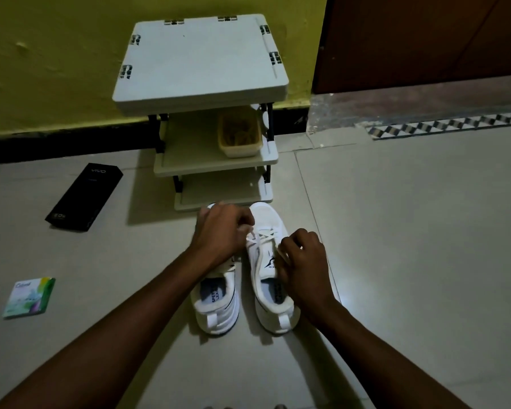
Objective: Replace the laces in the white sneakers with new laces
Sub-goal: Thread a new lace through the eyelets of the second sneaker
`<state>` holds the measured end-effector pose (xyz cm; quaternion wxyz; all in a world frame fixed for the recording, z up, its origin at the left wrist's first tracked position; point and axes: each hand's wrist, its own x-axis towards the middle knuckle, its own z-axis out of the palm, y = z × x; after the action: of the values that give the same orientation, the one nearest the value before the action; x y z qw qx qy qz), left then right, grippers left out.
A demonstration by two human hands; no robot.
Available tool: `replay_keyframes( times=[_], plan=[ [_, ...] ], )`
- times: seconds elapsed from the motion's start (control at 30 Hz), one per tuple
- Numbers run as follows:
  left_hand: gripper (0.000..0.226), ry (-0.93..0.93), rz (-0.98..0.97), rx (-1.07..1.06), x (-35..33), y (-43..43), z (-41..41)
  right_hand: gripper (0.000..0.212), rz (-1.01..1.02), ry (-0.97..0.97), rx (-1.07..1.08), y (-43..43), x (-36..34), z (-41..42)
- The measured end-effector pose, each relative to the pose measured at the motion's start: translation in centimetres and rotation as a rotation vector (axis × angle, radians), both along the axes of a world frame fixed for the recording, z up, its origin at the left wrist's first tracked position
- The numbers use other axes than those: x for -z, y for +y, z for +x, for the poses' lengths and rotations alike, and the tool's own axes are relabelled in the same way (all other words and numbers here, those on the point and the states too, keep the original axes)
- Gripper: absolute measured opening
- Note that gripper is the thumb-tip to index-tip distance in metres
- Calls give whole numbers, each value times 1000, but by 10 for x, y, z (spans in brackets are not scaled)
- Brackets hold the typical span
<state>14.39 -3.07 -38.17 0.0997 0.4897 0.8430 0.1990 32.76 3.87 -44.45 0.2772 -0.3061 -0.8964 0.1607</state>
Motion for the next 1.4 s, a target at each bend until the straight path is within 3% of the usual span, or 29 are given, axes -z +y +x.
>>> replay_keyframes(
  times=[0.13, 0.3, 0.37, 0.43, 0.53, 0.63, 0.8, 0.97, 1.13, 1.27, 1.4],
  plan=[
    [4, -241, 218, 4, -22, -9, 3, 17, -97, 9, -3, 0, -4, -1],
    [6, -402, 414, 67, -56, -19, 14, 41, -540, 240, -116, -2, -53, -25],
    [8, -445, 496, 82, -64, -24, 13, 36, -729, 314, -229, 5, -72, -40],
    [6, -446, 535, 53, -67, -30, 5, 19, -795, 397, -240, 17, -82, -50],
    [6, -469, 498, -46, -55, -50, -17, 9, -861, 505, -108, 33, -88, -53],
    [9, -479, 415, -157, -34, -73, -40, 10, -887, 466, -20, 46, -86, -48],
    [17, -322, 179, -296, -4, -97, -62, 13, -894, 414, 85, 55, -82, -47],
    [18, -237, 27, -380, 13, -115, -71, 14, -1108, 557, 156, 56, -78, -49],
    [16, -109, 101, -375, 8, -107, -63, 12, -1074, 555, 124, 51, -66, -44],
    [17, -407, 262, -317, -9, -79, -42, 21, -797, 248, 201, 43, -54, -32],
    [17, -643, 363, -256, -22, -45, -13, 26, -619, -54, 79, 32, -57, -19]
  ],
)
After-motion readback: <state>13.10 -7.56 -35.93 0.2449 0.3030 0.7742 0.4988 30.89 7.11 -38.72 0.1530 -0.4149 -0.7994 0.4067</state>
